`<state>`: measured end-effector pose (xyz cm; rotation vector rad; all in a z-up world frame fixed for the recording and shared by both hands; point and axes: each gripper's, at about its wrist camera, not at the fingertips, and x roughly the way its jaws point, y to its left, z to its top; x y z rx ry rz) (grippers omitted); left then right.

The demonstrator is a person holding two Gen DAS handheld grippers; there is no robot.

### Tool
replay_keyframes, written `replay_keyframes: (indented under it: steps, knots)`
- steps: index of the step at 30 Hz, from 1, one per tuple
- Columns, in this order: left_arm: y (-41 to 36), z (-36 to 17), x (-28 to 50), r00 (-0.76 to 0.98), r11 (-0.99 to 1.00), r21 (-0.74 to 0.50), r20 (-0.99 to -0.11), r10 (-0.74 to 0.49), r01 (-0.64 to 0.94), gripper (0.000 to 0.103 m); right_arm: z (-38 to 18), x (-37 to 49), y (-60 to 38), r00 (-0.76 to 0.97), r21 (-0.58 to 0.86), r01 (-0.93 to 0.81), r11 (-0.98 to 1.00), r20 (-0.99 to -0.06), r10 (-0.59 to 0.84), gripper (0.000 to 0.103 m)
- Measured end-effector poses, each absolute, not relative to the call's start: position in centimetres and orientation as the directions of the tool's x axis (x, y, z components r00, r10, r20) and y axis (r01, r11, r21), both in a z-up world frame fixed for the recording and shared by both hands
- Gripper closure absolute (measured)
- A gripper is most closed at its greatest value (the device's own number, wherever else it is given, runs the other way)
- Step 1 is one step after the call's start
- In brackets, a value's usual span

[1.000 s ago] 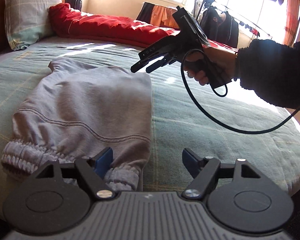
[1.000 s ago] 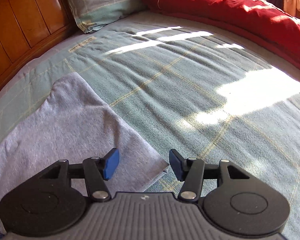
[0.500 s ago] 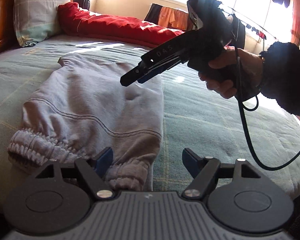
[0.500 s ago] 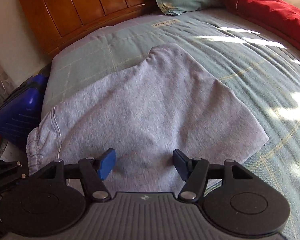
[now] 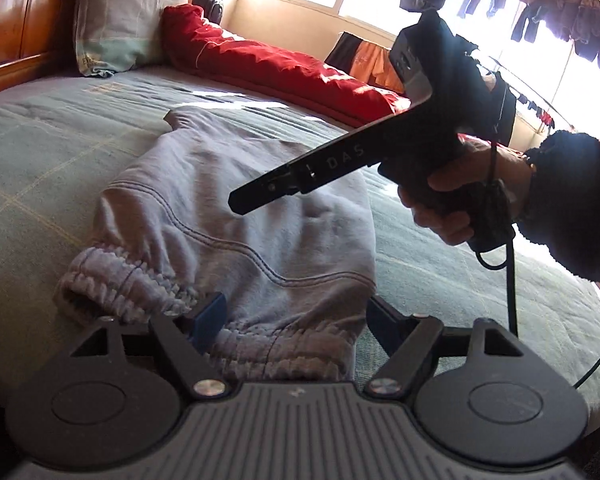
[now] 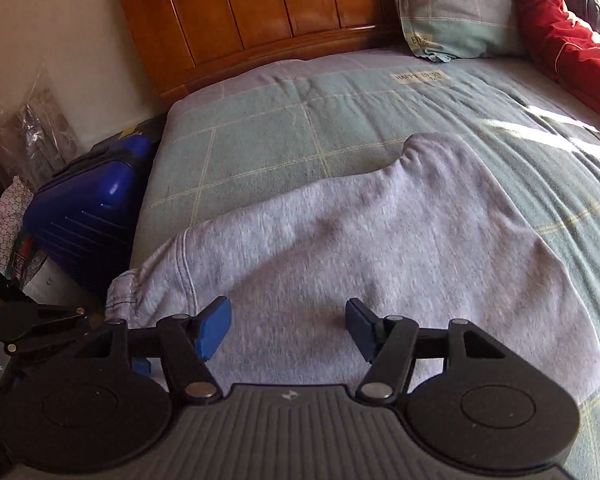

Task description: Fold clothes

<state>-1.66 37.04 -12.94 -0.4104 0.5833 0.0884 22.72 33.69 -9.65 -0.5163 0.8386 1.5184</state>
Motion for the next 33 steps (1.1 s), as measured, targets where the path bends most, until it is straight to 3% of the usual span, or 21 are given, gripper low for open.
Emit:
replay_keyframes:
  steps: [5,14,18,22,28,33]
  knots:
    - [38.3,-12.3,-1.9,0.848,0.884,-0.428,-0.525,-0.074,-0.188,0.026,-9.2,22.6,32.7,-0.137,0.210,-0.977,0.032,-0.736,0.663,0.035]
    - [41.6,-8.2,-0.3,0.884,0.894,-0.390,-0.467,0.015,-0.222,0.026,-7.5,23.4,26.8,-0.087,0.178,-0.982,0.060,-0.715,0.694,0.034]
    - [44.5,-9.3,2.1,0.871,0.864,-0.411,-0.488,0.062,-0.292,0.026,-9.3,22.4,25.7,-0.068,0.146,-0.988,0.058,-0.732,0.678,0.033]
    - [45.7,-13.1,3.7,0.799,0.830,-0.420,-0.599,0.050,-0.367,0.029,-10.3,22.0,25.3,-0.051,0.132,-0.989,0.071,-0.745,0.665,0.029]
    - [44.5,-11.5,1.9,0.818,0.840,-0.391,-0.566,0.103,-0.376,0.029,-10.4,22.5,24.8,-0.054,0.152,-0.984,0.090,-0.744,0.666,0.028]
    - [42.2,-10.1,0.6,0.838,0.877,-0.364,-0.540,0.076,-0.314,0.027,-8.7,20.5,24.7,-0.059,0.120,-0.992,0.037,-0.706,0.706,0.028]
